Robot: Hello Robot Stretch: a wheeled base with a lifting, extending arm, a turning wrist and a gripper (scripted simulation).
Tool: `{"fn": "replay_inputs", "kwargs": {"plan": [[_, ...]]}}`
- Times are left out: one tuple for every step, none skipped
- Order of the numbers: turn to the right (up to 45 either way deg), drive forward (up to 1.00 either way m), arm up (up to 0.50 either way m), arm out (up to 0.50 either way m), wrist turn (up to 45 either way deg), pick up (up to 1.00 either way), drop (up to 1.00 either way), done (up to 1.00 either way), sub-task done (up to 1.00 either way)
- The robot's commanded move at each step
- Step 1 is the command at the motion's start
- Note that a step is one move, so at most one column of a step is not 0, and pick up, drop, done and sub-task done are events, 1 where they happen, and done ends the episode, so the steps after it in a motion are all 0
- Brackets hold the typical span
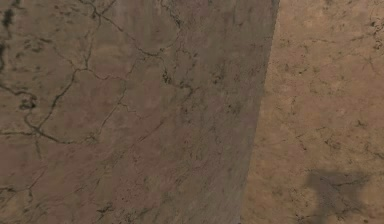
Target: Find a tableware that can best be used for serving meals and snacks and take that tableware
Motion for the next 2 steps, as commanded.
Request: {"fn": "replay_inputs", "kwargs": {"plan": [[0.0, 0.0, 0.0, 0.0, 0.0, 1.0, 0.0, 0.0, 0.0], [0.0, 0.0, 0.1, 0.0, 0.0, 0.0, 0.0, 0.0, 0.0]]}}
